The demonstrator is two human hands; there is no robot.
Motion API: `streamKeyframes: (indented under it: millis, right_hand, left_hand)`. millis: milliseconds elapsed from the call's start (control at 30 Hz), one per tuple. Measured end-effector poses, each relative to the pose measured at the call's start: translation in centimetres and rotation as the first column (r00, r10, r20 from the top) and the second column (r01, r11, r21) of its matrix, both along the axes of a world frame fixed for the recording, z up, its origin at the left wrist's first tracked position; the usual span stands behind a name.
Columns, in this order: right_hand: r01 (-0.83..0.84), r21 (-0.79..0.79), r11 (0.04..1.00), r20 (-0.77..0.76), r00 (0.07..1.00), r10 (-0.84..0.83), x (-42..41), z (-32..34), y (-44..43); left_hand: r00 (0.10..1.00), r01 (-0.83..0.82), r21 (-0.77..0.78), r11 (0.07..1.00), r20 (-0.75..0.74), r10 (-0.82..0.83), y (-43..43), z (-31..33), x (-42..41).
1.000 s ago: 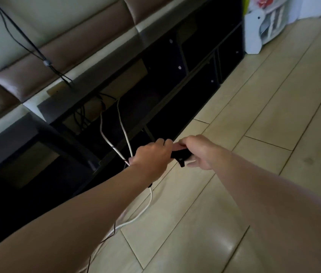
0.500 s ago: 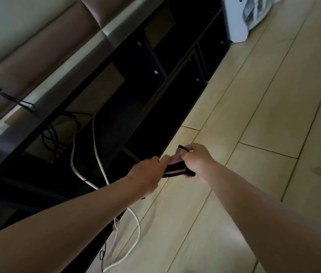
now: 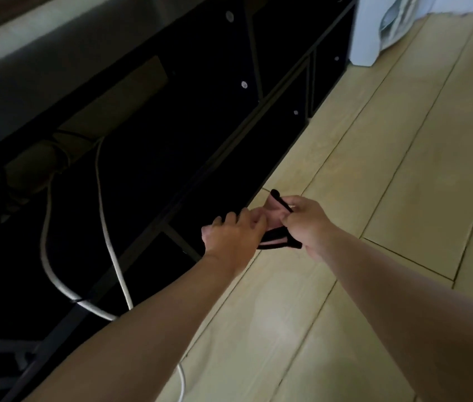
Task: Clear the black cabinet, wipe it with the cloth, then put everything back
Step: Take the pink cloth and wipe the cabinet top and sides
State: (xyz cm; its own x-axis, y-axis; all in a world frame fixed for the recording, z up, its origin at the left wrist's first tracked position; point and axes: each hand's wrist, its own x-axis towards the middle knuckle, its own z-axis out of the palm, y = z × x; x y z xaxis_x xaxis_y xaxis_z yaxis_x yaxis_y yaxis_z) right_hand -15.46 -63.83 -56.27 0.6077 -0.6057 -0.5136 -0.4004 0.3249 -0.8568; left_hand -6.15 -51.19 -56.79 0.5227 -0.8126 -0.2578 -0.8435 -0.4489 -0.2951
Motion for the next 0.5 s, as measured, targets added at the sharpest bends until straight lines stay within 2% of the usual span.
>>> streamKeyframes:
  millis: [133, 200, 333, 500]
  right_hand:
    - [-0.005, -0.047, 0.999, 0.048, 0.999, 0.007, 3.7, -2.6, -1.9]
    - [0.001, -0.011, 1.0, 0.099, 0.995, 0.0, 5.8, -3.4, -2.5]
    - [-0.06, 0.048, 0.997, 0.146, 0.988, 0.052, 9.2, -3.5, -2.1]
    - [-0.238, -0.075, 0.968, 0.048, 0.969, 0.242, 13.2, -6.0, -1.3]
  left_hand:
    - [0.99, 0.056, 0.1, 0.993, 0.123, -0.068, -2.8, -1.4, 3.3]
    - [0.982, 0.025, 0.128, 0.991, 0.181, -0.048, -3.8, -2.0, 4.5]
    - [0.973, -0.152, 0.194, 0.969, 0.199, 0.113, -3.7, -3.8, 6.2]
    - [0.931, -0.364, 0.225, 0.904, 0.103, 0.349, -3.0, -6.0, 8.3]
